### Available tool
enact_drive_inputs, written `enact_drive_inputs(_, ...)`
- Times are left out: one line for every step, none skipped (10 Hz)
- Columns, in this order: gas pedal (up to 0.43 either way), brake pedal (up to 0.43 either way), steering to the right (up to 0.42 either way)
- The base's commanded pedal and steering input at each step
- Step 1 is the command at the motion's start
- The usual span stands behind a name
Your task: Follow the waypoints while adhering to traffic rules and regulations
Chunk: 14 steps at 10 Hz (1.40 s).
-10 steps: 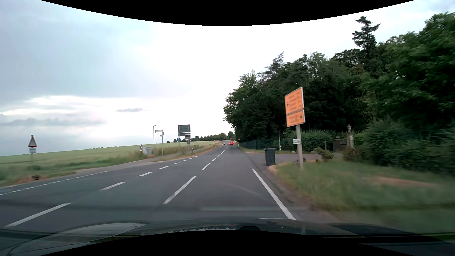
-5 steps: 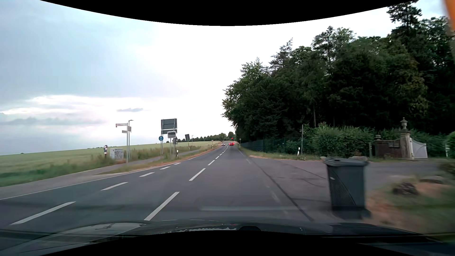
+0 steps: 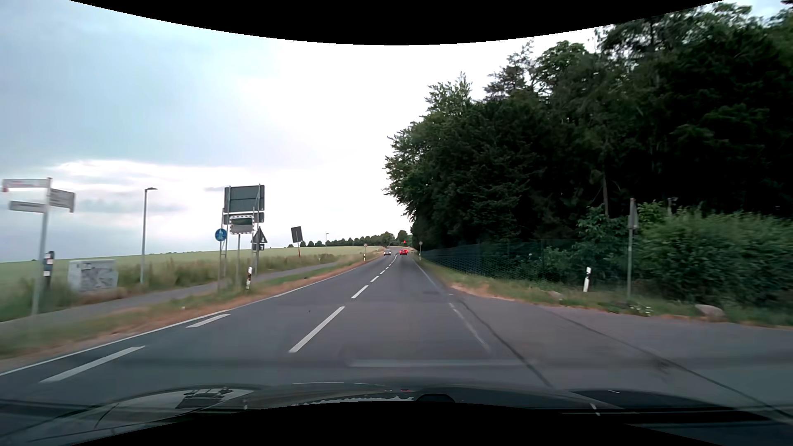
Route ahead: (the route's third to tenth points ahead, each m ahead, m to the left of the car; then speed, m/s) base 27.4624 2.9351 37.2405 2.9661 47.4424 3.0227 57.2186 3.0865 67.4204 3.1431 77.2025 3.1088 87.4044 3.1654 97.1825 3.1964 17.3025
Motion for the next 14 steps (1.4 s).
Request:
enact_drive_inputs(0.130, 0.000, -0.002)
enact_drive_inputs(0.138, 0.000, -0.003)
enact_drive_inputs(0.150, 0.000, -0.003)
enact_drive_inputs(0.157, 0.000, -0.003)
enact_drive_inputs(0.157, 0.000, -0.002)
enact_drive_inputs(0.157, 0.000, -0.002)
enact_drive_inputs(0.157, 0.000, -0.003)
enact_drive_inputs(0.157, 0.000, -0.002)
enact_drive_inputs(0.157, 0.000, -0.002)
enact_drive_inputs(0.157, 0.000, -0.002)
enact_drive_inputs(0.157, 0.000, -0.003)
enact_drive_inputs(0.157, 0.000, -0.003)
enact_drive_inputs(0.157, 0.000, -0.003)
enact_drive_inputs(0.157, 0.000, -0.004)
